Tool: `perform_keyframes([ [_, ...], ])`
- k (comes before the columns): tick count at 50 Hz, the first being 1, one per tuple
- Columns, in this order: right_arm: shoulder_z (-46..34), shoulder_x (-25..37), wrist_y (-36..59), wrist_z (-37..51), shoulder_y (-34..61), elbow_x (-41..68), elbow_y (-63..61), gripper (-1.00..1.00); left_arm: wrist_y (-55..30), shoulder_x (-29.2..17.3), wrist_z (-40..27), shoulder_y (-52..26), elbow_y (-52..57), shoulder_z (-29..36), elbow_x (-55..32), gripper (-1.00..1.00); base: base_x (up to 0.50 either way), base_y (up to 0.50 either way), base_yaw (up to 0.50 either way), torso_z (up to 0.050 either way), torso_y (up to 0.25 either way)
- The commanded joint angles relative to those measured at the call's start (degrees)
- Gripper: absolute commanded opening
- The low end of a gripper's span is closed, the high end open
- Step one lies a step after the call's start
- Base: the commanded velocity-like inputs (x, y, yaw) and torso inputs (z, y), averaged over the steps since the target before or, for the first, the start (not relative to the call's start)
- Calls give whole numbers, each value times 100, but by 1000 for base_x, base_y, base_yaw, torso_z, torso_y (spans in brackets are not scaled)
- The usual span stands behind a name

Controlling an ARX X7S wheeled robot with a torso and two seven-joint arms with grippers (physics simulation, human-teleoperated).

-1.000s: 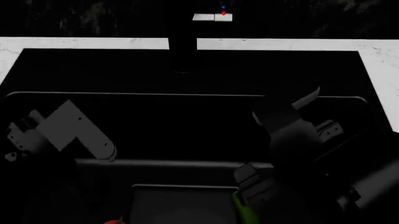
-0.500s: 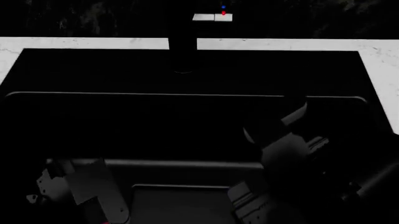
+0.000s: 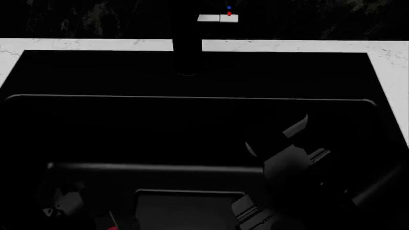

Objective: Pick the vegetables from the sink and place them on the cutting board.

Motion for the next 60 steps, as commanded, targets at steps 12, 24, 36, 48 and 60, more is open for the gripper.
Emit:
perform_keyframes([
  [12, -167, 37, -127, 35, -8, 83, 47, 100, 718, 380, 45, 595, -942, 369, 134, 100, 4, 0, 4, -10, -6],
  [24, -275, 76, -233, -7, 16, 57, 88, 100, 1120, 463, -48, 729, -1145, 248, 153, -100, 3, 0, 2, -13, -9],
  [36, -239, -26, -91, 126, 70, 216, 109, 100, 866, 402, -1578, 705, 487, -1339, 190, -100, 11, 1, 1, -17, -8],
  [48, -364, -596, -494, -122, 186, 29, 1105, 100, 1240, 358, -2488, 950, 1227, -1699, 643, -100, 25, 10, -3, -28, -16],
  [60, -892, -794, -1186, -710, -187, -393, 1796, 100, 862, 317, -2528, 940, 1804, -1807, 500, -100, 32, 22, -1, -34, -33],
])
